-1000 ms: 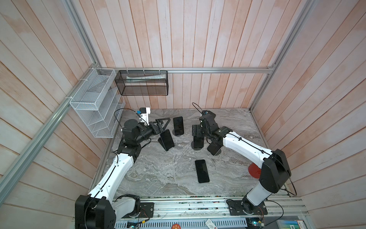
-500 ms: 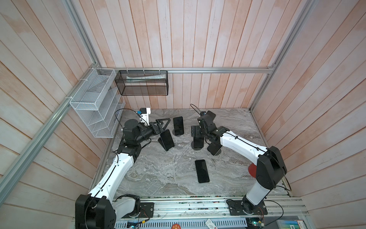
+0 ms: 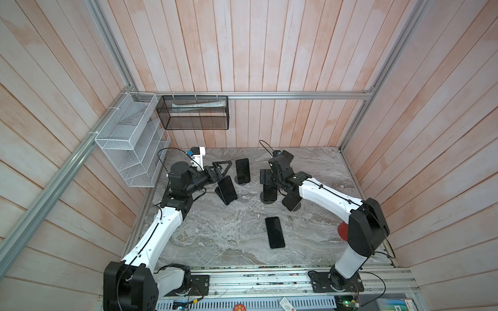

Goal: Remove the phone from the phone stand

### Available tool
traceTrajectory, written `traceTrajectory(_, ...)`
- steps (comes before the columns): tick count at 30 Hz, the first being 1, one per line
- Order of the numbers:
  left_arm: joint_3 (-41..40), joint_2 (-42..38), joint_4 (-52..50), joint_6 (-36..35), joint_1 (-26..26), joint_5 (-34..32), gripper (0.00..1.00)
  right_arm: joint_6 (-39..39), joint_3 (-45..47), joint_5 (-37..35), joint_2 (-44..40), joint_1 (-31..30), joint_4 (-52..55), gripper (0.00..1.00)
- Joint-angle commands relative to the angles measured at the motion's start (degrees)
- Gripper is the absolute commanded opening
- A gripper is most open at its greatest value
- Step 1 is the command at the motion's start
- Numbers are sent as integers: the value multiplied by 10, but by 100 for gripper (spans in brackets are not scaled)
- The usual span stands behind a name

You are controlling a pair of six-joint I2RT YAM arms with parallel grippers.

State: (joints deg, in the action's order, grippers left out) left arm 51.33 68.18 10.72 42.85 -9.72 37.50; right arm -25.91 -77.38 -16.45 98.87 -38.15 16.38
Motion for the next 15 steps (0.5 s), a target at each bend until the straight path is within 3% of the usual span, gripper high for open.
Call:
traceTrajectory(1,14,0,-1,-10,-1,-2,99,-17,9,-19,12,-2,-3,94)
traceTrajectory(15,13,1,2,-6,-1,-2,99,-35,18,-37,25,-12,-10,91)
